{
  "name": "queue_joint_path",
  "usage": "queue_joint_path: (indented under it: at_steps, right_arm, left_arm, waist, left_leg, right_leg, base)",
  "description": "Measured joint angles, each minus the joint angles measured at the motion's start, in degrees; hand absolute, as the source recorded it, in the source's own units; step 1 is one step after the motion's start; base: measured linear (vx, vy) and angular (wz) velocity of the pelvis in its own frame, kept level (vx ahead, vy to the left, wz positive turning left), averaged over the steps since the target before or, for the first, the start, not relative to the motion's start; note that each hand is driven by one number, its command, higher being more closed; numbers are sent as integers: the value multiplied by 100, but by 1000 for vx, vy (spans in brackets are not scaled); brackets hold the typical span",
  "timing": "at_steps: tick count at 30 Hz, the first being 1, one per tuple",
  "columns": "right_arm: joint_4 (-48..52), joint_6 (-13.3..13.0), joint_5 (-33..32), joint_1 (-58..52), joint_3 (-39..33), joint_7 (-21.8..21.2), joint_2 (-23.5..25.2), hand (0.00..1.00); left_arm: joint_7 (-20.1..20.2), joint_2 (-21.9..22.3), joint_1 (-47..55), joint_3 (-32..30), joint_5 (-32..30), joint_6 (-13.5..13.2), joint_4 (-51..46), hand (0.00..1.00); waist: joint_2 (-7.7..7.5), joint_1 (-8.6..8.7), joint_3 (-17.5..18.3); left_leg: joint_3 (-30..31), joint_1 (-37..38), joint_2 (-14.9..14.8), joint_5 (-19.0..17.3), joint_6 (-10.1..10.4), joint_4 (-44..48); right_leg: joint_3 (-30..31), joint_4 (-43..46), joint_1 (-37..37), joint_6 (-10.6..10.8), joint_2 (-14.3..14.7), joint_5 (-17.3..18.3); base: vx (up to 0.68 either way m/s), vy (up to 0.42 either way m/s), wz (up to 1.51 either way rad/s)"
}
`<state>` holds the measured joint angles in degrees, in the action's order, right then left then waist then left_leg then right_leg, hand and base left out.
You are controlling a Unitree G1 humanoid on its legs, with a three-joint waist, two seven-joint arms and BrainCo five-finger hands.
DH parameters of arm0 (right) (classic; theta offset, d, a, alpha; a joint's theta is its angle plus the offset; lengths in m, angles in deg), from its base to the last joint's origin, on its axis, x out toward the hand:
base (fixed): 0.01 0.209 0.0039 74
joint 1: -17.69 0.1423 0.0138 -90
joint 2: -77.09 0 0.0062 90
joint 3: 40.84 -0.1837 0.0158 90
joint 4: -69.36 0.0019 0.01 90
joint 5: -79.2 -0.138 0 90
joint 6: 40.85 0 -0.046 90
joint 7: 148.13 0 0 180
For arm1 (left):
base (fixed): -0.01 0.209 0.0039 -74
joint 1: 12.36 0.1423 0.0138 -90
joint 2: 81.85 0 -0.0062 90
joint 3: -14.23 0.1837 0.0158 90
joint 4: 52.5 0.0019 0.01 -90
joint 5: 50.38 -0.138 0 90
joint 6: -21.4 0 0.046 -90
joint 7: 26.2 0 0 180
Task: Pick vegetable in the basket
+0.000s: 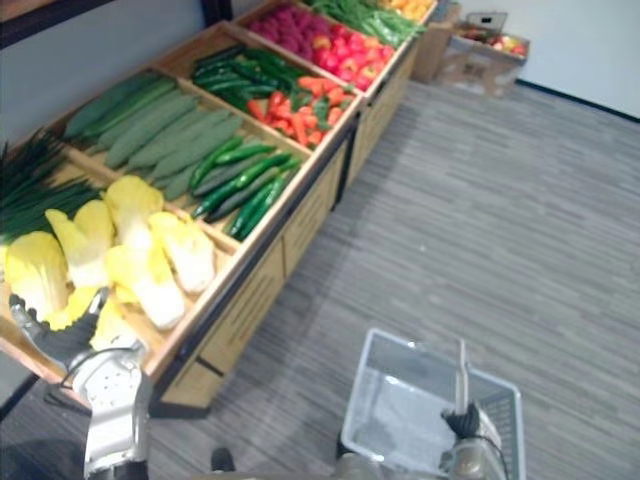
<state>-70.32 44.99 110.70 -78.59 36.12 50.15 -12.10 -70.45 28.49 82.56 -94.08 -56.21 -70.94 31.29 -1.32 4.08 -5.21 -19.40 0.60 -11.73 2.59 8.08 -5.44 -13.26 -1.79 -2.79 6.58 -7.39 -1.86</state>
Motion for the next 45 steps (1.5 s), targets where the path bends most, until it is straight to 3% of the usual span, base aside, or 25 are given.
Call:
queue_joint_path:
  at_steps: [8,14,45]
  right_arm:
    - [0,-1,1,-55,6,0,33,100]
    - [200,-2,6,-146,81,0,112,100]
    - [451,-24,2,-94,517,-6,273,100]
  left_arm:
    - [161,7,185,9,9,3,39,0]
    - [188,6,286,3,70,4,266,0]
    - [-57,6,-165,-642,172,54,1009,0]
  waist:
    - [38,-124,25]
    - [32,-127,28]
    - [-458,-235,4]
  left_leg:
    - [98,-42,-2,24,-8,-1]
    - [100,-45,-6,42,-7,-2]
    - [-177,-444,-20,58,2,-1]
  right_leg:
    - [-67,1,16,1,0,0]
    - [-69,1,13,1,0,0]
    - [205,79,-598,-13,29,-10]
  base:
    - [4,-7,5]
    - [0,0,0]
    - [12,-5,-3]
